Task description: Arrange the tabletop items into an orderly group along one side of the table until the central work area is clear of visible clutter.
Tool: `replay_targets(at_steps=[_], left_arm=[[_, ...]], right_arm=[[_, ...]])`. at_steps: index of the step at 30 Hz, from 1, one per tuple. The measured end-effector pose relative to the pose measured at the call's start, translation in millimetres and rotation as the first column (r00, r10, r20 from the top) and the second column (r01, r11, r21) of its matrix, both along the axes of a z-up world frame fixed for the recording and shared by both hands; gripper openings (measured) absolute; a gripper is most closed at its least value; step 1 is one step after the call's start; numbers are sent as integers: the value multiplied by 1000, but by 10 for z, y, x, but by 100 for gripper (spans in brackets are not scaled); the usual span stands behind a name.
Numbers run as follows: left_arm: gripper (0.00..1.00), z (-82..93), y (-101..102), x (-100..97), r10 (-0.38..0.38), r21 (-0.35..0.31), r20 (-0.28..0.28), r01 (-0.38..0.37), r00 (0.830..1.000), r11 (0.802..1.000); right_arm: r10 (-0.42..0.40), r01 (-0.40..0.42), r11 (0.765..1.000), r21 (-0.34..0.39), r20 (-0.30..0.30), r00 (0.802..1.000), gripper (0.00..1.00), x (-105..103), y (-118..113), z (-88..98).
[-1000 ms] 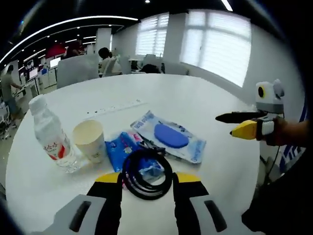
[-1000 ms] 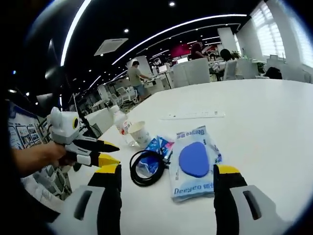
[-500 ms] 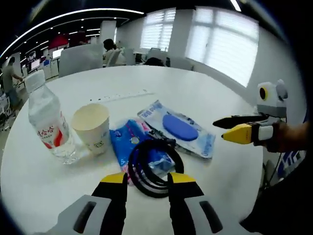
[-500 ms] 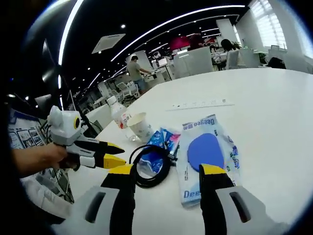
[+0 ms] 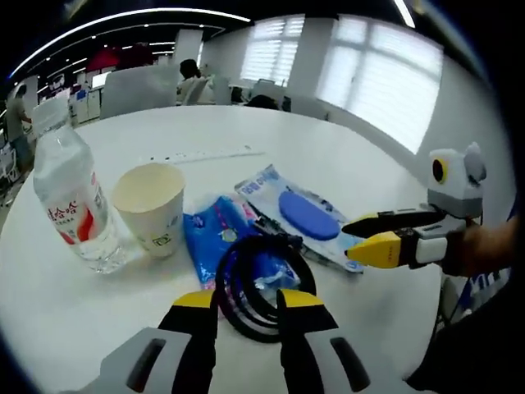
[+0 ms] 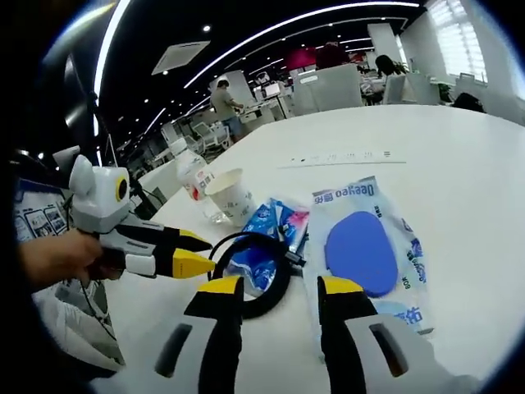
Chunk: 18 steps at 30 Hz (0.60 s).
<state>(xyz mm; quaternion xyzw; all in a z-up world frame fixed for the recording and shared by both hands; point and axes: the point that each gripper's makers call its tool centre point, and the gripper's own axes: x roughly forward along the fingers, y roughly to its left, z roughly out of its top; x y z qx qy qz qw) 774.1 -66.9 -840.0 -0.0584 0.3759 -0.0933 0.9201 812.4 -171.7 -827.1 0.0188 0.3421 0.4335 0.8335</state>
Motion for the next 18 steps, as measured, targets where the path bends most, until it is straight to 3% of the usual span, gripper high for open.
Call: replay_targets(at_steps=[5,18], left_arm=[[24,-28,56,55,2,-10,-9,-2,1000,1000],[21,-106,-81,76,-18,-17,-36,17,999,1000]], right_arm=[[1,-1,1000,3,-27,1000,28,-13,77,-36],[16,-19,999,-35,-80,997,24,-5,237,-254]])
